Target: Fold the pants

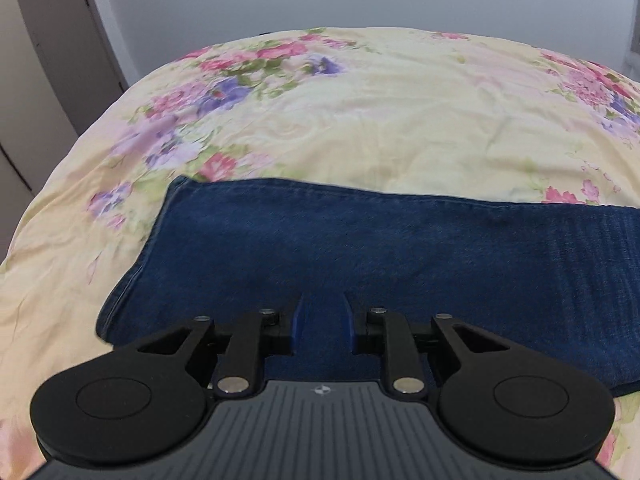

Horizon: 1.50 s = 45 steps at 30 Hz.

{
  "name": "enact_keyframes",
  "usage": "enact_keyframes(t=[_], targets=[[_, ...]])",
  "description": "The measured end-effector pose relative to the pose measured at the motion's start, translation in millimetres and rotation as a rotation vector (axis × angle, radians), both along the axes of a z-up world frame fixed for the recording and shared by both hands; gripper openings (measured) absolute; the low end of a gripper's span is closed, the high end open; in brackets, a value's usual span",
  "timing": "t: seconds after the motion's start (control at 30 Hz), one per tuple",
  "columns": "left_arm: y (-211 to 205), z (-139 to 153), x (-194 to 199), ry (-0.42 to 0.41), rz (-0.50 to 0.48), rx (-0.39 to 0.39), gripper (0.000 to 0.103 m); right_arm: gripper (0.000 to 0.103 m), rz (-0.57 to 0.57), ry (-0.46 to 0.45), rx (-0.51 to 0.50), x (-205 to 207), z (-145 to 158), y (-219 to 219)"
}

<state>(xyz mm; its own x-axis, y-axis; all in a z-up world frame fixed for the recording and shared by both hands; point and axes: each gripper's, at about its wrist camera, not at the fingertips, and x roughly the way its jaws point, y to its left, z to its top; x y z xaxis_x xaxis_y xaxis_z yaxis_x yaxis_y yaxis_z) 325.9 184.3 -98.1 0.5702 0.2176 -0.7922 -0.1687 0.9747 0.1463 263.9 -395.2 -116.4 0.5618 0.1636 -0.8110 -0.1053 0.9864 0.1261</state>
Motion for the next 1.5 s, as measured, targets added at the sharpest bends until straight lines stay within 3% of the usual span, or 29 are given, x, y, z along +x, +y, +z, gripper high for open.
enact_keyframes(t=[0.27,0.37,0.43,0.6,0.73,0.83,1.2,1.5], targets=[[50,0,-49,-0.019,0.142,-0.154,0.033,0.000,0.028,0.059,-0.091,-45,-46,23],[62,0,-63,-0.027,0.176,-0.205,0.036,0.000,0.020,0.070,-0.105,-47,-48,25],[70,0,-70,-0.041,0.199,-0.249,0.044,0.000,0.017,0.086,-0.109,-45,-40,27],[87,-1,-85,-0.093,0.257,-0.366,0.052,0.000,0.075,-0.013,-0.097,-43,-11,54],[100,-4,-93,-0.158,0.326,-0.492,0.063,0.001,0.122,-0.082,-0.070,-27,-13,91],[104,-9,-94,-0.178,0.347,-0.536,0.064,0.000,0.133,-0.082,-0.017,-10,-22,111],[115,-35,-85,-0.166,0.368,-0.673,0.067,0.000,0.156,-0.002,-0.071,-14,-51,131],[151,-56,-86,-0.259,0.511,-0.823,0.066,0.000,0.161,0.045,-0.041,-3,-36,122]])
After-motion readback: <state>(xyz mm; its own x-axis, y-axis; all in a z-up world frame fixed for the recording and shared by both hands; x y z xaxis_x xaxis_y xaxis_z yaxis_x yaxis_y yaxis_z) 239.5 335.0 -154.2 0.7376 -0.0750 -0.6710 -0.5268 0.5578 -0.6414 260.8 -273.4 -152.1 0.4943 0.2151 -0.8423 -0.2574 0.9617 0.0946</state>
